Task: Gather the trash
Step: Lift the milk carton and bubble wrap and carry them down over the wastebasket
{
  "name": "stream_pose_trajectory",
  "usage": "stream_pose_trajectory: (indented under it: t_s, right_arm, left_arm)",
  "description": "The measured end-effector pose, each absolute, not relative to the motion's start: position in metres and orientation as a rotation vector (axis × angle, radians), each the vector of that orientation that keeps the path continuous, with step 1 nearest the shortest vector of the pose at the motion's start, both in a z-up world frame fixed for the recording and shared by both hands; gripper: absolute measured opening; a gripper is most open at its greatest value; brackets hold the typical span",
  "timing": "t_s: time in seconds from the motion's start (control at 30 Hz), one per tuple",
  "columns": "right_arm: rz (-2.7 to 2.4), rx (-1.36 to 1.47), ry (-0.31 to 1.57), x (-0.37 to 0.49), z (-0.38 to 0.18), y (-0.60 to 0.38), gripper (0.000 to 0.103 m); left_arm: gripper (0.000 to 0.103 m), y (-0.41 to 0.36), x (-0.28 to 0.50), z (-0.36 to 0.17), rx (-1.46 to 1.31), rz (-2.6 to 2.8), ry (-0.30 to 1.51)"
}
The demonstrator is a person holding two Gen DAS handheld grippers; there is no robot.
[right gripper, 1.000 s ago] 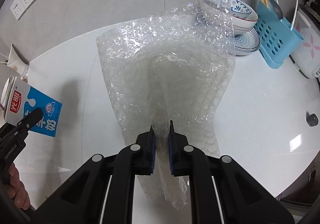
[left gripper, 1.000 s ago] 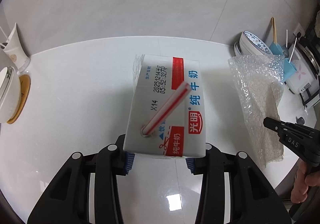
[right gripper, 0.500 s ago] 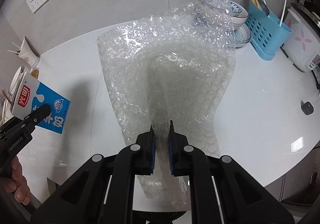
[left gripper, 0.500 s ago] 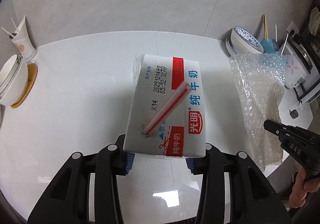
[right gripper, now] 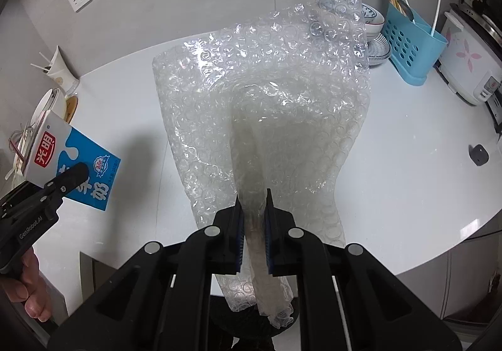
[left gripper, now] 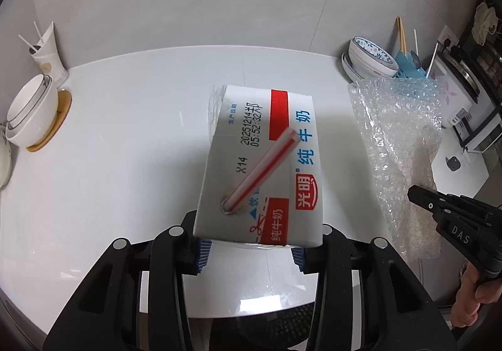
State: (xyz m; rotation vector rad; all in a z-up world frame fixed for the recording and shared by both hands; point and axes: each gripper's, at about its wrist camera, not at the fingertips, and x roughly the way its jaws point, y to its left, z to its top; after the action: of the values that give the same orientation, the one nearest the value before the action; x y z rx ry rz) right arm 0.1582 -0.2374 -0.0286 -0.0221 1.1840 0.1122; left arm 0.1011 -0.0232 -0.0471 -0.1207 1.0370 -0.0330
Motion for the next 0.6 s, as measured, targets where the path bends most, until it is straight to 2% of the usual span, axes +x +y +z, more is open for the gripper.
stream_pose_trajectory:
  t_s: [0.6]
  right_arm:
    - [0.155,-0.049,1.188,0.078,-0.037,-0.256,0.010]
  left_arm:
    - [0.040,-0.041,0.032,-0.050,-0.121,-0.051,1.050]
